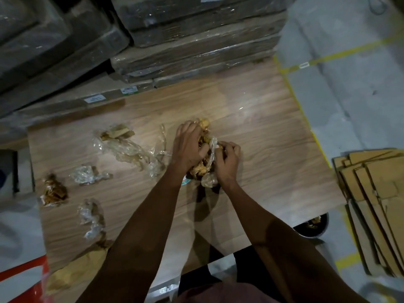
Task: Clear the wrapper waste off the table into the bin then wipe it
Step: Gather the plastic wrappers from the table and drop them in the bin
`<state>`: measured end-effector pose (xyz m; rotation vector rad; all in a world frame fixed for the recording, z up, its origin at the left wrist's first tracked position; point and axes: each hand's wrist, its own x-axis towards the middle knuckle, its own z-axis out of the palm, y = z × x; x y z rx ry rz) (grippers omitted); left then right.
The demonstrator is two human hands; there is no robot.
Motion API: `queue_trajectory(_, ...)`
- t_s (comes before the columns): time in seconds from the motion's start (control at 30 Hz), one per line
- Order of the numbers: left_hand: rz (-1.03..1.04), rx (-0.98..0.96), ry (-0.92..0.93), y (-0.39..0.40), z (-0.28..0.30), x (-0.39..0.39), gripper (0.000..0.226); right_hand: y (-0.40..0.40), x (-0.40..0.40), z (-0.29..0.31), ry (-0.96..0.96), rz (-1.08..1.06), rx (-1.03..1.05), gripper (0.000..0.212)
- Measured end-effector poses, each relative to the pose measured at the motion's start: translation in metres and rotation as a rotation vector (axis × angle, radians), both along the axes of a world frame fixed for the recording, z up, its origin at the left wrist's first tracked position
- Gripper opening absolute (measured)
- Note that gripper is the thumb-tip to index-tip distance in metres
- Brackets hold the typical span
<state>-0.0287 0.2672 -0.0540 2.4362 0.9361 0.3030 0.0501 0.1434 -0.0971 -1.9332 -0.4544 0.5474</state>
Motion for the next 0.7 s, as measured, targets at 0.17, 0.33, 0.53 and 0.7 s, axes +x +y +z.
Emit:
queue_trajectory(0.17,0.148,-0.085,0.05,-0.015,-0.01,-0.017,0.075,-0.021,0.011,0.015,-0.009,-0.105,0.134,0.044)
queue_trajectory(0.33,0.196,0.031,0.129,-0.017,-0.014,-0.017,0.07,-0.047,0.006,0.011,-0.185,-0.104,0.113,0.054)
queue_trajectory(0.53,0.026,0.084,0.142,0.011,-0.013,0.008,0.098,-0.063,-0.022,0.001,-0.326,0.325,-0.115,0.098)
queue_trajectory(0.7,-0.247,-0.034,0.318,0.034,-0.009,0.031,0.092,-0.052,-0.03,-0.004,-0.35,0.349,-0.303,0.113)
